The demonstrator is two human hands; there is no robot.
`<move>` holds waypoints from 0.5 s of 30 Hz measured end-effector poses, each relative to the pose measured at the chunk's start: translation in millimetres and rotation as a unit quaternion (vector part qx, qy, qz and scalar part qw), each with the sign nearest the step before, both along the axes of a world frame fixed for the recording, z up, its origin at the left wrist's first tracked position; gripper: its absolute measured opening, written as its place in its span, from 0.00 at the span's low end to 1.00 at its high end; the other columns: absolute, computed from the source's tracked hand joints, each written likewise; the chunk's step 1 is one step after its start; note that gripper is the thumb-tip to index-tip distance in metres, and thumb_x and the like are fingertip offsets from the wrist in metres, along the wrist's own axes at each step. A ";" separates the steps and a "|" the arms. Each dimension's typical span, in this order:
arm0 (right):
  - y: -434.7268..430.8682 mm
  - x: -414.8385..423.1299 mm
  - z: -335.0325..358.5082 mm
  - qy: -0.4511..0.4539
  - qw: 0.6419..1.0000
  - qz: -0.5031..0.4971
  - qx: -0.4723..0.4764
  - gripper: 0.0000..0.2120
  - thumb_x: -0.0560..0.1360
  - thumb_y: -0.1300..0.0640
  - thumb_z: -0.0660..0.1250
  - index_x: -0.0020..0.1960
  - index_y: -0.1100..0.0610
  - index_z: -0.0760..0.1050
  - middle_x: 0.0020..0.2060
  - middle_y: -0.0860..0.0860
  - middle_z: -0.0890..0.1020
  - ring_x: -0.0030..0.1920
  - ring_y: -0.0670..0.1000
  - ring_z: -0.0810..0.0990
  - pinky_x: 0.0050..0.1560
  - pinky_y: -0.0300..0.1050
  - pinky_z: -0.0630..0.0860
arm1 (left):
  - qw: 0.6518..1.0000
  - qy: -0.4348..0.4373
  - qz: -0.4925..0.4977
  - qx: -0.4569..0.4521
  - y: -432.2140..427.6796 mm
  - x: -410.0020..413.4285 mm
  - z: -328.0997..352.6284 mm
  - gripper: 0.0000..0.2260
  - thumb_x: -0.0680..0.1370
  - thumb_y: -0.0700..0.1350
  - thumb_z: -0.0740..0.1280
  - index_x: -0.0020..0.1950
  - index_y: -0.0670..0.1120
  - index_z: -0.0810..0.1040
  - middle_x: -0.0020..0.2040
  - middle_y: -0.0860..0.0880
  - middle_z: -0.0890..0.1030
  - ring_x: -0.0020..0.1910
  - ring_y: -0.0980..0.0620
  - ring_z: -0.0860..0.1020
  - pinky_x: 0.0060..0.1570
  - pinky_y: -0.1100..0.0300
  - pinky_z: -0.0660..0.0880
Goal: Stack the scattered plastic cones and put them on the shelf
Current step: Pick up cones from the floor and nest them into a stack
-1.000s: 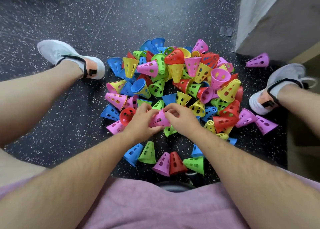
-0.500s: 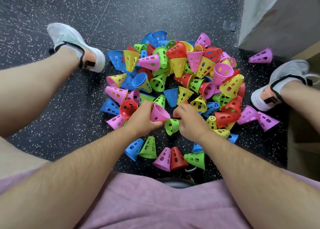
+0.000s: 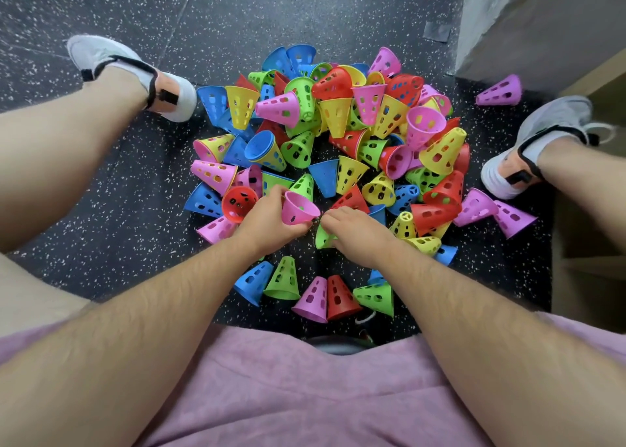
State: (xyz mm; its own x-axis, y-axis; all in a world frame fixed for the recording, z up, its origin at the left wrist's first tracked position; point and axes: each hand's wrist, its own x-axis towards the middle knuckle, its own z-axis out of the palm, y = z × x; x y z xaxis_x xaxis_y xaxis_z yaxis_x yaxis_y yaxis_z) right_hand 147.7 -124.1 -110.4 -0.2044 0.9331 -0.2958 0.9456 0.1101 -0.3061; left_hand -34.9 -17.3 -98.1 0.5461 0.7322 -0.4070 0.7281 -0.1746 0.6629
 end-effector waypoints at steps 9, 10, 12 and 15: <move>3.3 11.0 2.2 0.120 0.962 -0.244 0.038 0.05 0.82 0.60 0.60 0.57 0.57 0.73 0.66 0.52 0.68 0.65 0.53 0.69 0.66 0.49 0.71 | 1.000 -0.025 -0.001 0.001 0.1 0.6 1.3 0.36 0.74 0.51 0.78 0.77 0.44 0.66 0.66 0.47 0.79 0.57 0.52 0.78 0.56 0.61 0.76; 5.5 13.7 4.0 0.138 0.952 -0.269 0.055 0.05 0.83 0.60 0.59 0.56 0.57 0.73 0.65 0.52 0.69 0.63 0.53 0.70 0.65 0.49 0.72 | 1.000 -0.026 0.000 0.002 -0.1 0.9 0.9 0.35 0.74 0.51 0.78 0.76 0.44 0.67 0.66 0.47 0.79 0.57 0.52 0.78 0.55 0.61 0.76; 9.7 16.9 9.7 0.179 0.928 -0.315 0.089 0.05 0.84 0.60 0.58 0.56 0.58 0.73 0.60 0.51 0.71 0.56 0.50 0.71 0.61 0.48 0.72 | 1.000 -0.025 0.000 0.003 -0.7 1.6 -0.5 0.35 0.74 0.51 0.78 0.76 0.45 0.67 0.65 0.48 0.79 0.56 0.52 0.78 0.55 0.61 0.76; 17.1 13.9 21.0 0.226 0.889 -0.379 0.127 0.07 0.84 0.58 0.58 0.58 0.56 0.73 0.57 0.50 0.72 0.50 0.49 0.72 0.54 0.46 0.71 | 1.000 -0.023 -0.005 0.005 -1.4 2.5 -1.8 0.35 0.74 0.51 0.78 0.75 0.45 0.67 0.64 0.48 0.79 0.57 0.52 0.79 0.56 0.59 0.77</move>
